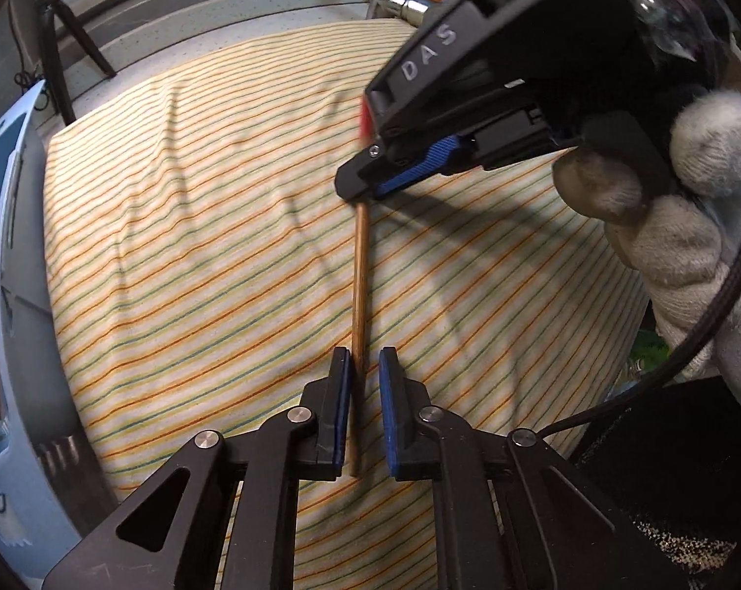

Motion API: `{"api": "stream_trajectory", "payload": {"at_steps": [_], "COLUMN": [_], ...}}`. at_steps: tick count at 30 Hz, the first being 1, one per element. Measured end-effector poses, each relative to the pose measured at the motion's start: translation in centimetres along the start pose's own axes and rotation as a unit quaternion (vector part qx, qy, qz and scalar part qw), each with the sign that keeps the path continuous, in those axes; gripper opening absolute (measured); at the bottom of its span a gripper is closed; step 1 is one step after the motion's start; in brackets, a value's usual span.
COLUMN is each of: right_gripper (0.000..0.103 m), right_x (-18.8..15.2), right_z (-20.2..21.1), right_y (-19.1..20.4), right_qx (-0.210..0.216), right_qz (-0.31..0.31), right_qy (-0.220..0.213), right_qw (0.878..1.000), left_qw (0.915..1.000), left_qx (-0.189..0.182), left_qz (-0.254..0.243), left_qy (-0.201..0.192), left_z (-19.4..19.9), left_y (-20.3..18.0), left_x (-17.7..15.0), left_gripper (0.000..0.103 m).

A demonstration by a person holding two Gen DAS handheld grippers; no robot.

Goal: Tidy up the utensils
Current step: 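Grasp the last red-tipped chopstick with both grippers and lift it upright, then carry the chopstick over the basket and open both grippers to drop it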

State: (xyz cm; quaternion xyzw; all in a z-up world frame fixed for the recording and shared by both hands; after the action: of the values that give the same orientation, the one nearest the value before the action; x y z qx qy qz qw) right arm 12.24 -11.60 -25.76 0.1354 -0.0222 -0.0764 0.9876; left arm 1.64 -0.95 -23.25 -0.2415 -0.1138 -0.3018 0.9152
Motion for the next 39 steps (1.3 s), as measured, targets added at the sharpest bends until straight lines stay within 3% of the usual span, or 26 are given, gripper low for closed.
{"api": "stream_trajectory", "payload": {"at_steps": [7, 15, 23, 31, 39], "right_gripper": [0.008, 0.006, 0.006, 0.006, 0.006], "right_x": [0.2, 1.4, 2.0, 2.7, 3.5], "right_z": [0.9, 4.3, 6.4, 7.9, 6.1], "right_y": [-0.1, 3.5, 8.4, 14.6, 21.0], "right_qx": [0.044, 0.076, 0.107, 0.135, 0.146], "right_qz": [-0.025, 0.009, 0.048, 0.09, 0.119], "right_qy": [0.004, -0.03, -0.04, -0.049, -0.04], "right_qw": [0.999, 0.997, 0.992, 0.986, 0.981], "left_qw": [1.0, 0.9984, 0.9938, 0.9855, 0.9761], "left_qx": [-0.002, 0.002, 0.02, 0.062, 0.098], "left_qz": [0.003, 0.03, 0.06, 0.085, 0.123], "left_qy": [-0.009, -0.048, -0.092, -0.133, -0.15], "left_z": [0.9, 3.8, 7.7, 12.0, 14.3], "left_y": [0.1, 1.6, 4.0, 7.5, 12.5], "left_x": [0.0, -0.1, 0.5, 0.2, -0.6], "left_gripper": [0.006, 0.006, 0.006, 0.006, 0.006]}}
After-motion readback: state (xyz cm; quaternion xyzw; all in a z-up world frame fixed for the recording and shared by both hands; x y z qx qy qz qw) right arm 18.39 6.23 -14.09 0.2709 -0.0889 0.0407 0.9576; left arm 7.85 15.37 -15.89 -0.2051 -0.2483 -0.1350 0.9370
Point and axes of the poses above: each gripper's, at about its wrist camera, not at the fingertips, and z roughly against the way its jaws point, y to its left, x to its top, the point moved 5 cm from there along -z, roughly the way its jaws point, and after that the axes turned 13 degrees about -x, right-handed, at the moved point
